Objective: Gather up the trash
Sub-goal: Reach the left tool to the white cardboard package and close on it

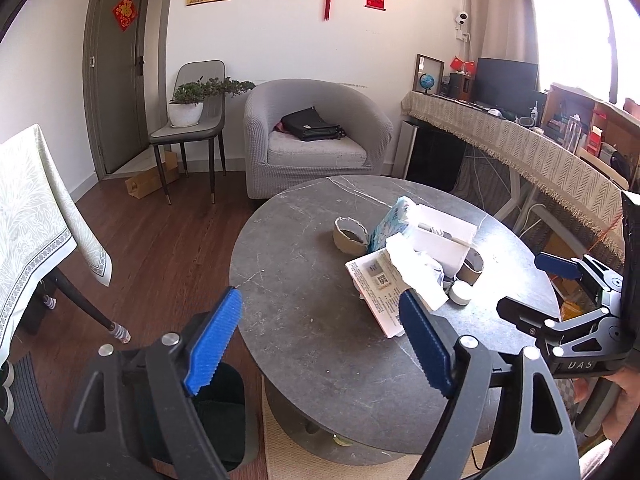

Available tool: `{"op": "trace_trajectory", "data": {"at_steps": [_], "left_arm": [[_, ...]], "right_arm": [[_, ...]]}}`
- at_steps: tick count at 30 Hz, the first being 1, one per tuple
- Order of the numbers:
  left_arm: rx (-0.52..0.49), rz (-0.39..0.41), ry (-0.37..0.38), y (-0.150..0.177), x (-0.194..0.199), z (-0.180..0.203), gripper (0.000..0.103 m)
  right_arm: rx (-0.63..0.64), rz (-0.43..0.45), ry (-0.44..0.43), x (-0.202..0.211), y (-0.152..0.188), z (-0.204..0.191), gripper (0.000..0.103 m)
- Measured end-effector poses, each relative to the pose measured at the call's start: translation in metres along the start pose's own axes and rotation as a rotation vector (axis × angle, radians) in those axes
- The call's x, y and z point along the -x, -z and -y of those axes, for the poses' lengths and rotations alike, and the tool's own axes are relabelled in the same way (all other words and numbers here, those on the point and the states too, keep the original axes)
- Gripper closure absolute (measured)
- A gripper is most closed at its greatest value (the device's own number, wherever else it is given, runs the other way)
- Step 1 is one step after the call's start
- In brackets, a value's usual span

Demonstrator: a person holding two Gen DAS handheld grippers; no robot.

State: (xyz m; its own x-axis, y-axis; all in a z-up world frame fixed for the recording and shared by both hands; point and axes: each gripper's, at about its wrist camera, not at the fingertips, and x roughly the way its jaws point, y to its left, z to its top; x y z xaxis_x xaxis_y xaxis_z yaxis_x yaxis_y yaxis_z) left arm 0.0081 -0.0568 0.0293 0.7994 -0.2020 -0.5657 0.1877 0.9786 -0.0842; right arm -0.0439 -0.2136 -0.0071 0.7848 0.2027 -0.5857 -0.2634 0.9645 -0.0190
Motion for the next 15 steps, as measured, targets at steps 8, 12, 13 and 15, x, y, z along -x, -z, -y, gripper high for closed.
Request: {"op": "trace_trajectory", "data": {"at_steps": [8,12,13,15], "left_arm": [[0.036,-0.045,0.105,-0.006,-0.019,0.021,0.047],[0.036,-0.065,0.149,-0.005,-0.029,0.033,0.053],[0.034,-0.070,0.158,-0.005,-0.031,0.036,0.054],[0.037,-0.085,0.177,-0.004,-0.037,0.041,0.058]], "right_arm": [[0.000,-0.030,-0.061,-0.001,0.007,0.007,0.021],[-0.008,-0.040,-0.081,0.000,0.013,0.014,0.023],[-0.012,-0.043,-0.087,0.001,0.014,0.017,0.026],[-0.021,-0.049,-0.098,0.003,0.018,0.022,0.028]]}}
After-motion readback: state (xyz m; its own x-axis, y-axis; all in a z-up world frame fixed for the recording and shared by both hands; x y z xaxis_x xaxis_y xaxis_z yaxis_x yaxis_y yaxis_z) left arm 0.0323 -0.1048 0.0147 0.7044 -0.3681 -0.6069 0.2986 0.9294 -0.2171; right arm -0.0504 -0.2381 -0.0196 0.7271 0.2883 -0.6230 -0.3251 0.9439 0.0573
